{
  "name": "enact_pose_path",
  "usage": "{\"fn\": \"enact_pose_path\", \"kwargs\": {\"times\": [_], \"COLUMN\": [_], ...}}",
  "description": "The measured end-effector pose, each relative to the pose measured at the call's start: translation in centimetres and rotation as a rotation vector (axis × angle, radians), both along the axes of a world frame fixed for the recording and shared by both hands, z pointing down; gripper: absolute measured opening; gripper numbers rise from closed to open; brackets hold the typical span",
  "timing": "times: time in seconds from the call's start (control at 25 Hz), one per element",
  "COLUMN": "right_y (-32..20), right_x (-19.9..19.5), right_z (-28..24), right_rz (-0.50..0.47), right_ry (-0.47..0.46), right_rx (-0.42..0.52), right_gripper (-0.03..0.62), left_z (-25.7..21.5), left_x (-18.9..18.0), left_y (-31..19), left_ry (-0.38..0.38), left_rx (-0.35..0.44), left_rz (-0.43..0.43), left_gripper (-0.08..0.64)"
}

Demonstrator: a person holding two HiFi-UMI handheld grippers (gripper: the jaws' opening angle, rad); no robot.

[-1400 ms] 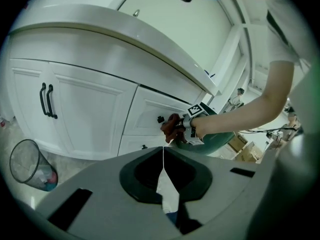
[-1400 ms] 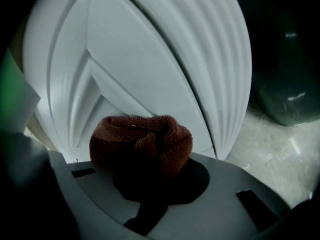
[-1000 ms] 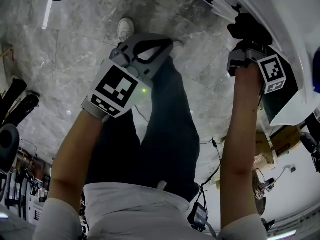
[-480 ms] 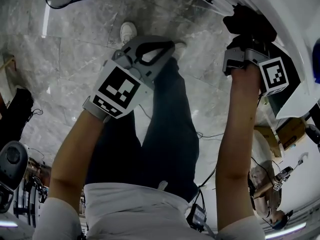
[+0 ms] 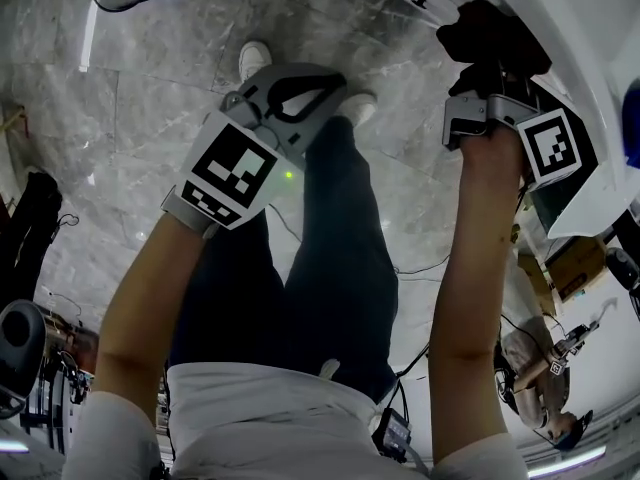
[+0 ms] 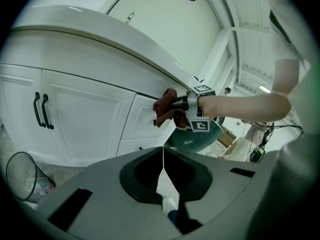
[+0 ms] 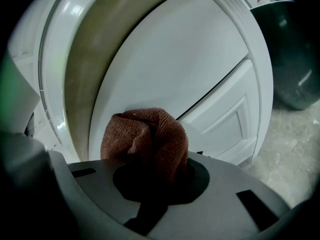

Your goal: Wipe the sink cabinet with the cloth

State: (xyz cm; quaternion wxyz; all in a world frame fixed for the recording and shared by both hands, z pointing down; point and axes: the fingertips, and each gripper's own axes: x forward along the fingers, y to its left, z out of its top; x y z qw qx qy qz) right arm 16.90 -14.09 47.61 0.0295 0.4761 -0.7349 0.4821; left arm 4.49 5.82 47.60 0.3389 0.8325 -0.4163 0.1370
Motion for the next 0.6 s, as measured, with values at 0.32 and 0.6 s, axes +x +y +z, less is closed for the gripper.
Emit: {"fn": "enact_pose_path", "kwargs": {"times": [0.32, 0.6], "right_y": [-0.7, -0.9], "right_x": [3.2, 7.8], "right_z": [-0.1, -0.5], "right_rz": [-0.025, -0.019], "right_ry": [-0.002, -0.005], "right_rx": [0.012, 0.007], "right_gripper": [0.043, 0.043], "left_z": [0.4, -0.2], "left_x": [1.3, 5.6], "left_y": [0.8, 1.4], "left_ry": [-0.014, -0.015], "left_rx": [-0.005, -0.001], "left_rz": [-0.052, -0.065], "left_gripper": [0.012, 0.012]}}
